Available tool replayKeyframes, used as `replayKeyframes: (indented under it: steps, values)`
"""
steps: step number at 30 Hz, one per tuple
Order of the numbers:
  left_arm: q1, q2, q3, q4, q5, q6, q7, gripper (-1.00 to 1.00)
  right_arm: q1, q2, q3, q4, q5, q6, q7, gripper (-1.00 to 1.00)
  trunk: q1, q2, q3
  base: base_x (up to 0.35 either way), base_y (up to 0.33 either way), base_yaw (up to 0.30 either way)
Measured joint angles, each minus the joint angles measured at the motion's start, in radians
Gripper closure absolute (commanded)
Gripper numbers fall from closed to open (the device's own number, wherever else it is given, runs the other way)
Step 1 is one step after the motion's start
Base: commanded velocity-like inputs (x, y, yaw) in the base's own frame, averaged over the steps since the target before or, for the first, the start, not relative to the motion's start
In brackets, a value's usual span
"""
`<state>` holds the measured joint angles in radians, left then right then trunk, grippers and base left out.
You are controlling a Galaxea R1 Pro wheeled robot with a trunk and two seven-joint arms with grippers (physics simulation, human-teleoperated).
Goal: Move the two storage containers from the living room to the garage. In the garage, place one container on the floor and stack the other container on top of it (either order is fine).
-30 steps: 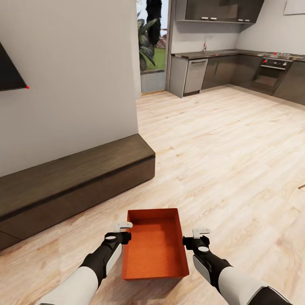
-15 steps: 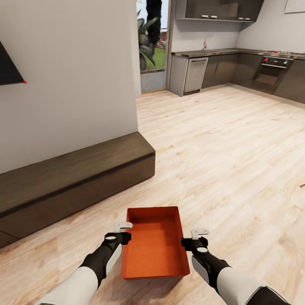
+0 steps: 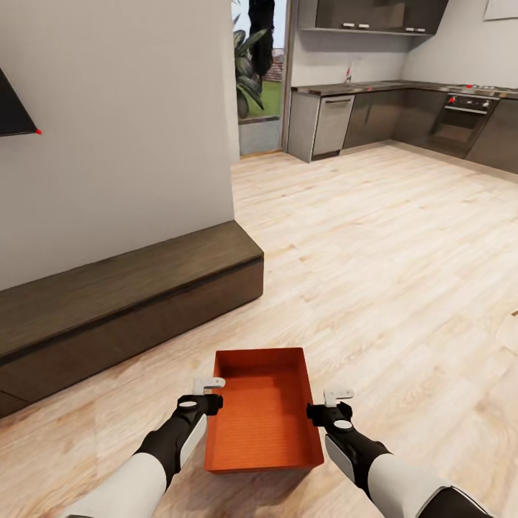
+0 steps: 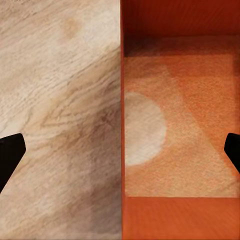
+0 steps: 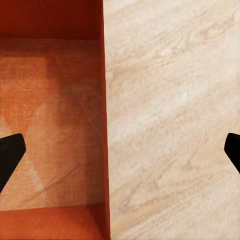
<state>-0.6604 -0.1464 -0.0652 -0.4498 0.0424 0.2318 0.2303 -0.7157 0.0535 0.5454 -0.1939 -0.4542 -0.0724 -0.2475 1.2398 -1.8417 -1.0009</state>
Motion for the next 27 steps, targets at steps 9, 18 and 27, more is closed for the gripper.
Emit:
replayKeyframes:
  steps: [9, 18, 27]
  values:
    - [0.0, -0.001, 0.0, -0.001, -0.002, 0.0, 0.001, -1.0, 0.0, -0.001, 0.0, 0.0, 0.0, 0.0, 0.0, -1.0, 0.008, -0.014, -0.006, 0.0, 0.0, 0.0]
    - [0.0, -0.002, 0.0, -0.001, -0.002, 0.0, 0.0, -1.0, 0.0, 0.0, 0.0, 0.0, -0.001, 0.0, 0.0, -1.0, 0.042, -0.077, -0.034, 0.0, 0.0, 0.0]
    - [0.0, 0.0, 0.0, -0.001, -0.003, 0.0, 0.0, -1.0, 0.0, 0.013, 0.0, 0.0, 0.0, 0.0, 0.001, -1.0, 0.05, -0.091, -0.041, 0.0, 0.0, 0.0]
